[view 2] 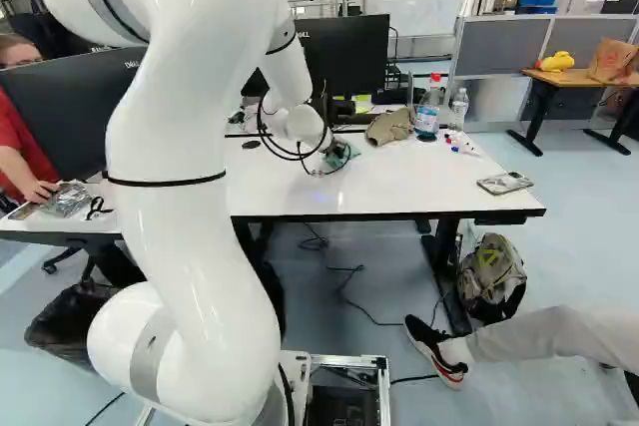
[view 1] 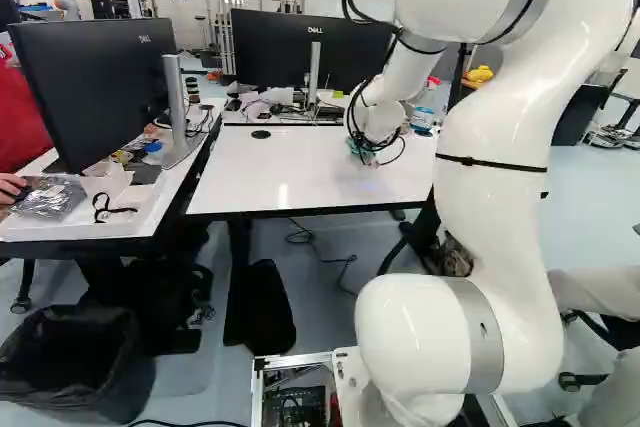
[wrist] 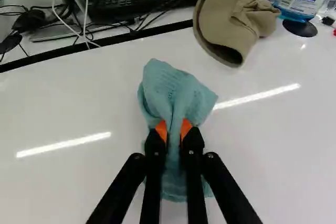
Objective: Clean the table with the green towel
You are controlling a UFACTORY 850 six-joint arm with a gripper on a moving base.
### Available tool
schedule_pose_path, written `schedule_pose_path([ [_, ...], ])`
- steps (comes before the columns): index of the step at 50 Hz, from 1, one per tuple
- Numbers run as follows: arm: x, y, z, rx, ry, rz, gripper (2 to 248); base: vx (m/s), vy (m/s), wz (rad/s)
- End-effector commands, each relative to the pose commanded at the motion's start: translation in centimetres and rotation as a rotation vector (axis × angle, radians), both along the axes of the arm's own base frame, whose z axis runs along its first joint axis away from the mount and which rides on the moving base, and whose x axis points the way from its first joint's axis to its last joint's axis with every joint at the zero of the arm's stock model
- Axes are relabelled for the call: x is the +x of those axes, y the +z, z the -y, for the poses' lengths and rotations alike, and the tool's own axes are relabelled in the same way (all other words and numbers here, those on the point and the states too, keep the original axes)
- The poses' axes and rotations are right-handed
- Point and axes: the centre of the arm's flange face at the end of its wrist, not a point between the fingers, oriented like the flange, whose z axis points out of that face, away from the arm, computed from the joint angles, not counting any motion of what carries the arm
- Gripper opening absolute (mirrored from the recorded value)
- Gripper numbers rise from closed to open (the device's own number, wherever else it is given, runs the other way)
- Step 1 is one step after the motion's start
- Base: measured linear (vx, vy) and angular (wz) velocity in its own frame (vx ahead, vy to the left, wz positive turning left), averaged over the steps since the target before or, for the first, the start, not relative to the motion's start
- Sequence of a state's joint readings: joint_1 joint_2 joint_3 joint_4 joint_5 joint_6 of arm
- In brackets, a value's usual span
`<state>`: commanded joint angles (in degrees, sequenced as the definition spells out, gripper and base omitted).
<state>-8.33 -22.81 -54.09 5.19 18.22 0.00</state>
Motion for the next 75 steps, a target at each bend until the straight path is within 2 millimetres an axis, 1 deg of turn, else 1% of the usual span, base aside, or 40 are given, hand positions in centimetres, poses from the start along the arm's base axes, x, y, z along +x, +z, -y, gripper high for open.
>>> schedule_pose_path([
  [16, 2.3, -0.2, -2.0, -0.002, 0.038, 0.012, 48, 0.000, 0.000, 0.000],
  [28, 4.5, -0.4, -1.9, -0.003, 0.041, 0.027, 48, 0.000, 0.000, 0.000],
  [48, 7.3, -0.8, 0.5, -0.007, 0.009, 0.050, 48, 0.000, 0.000, 0.000],
  [75, 7.6, -0.9, 5.0, -0.010, -0.059, 0.058, 48, 0.000, 0.000, 0.000],
])
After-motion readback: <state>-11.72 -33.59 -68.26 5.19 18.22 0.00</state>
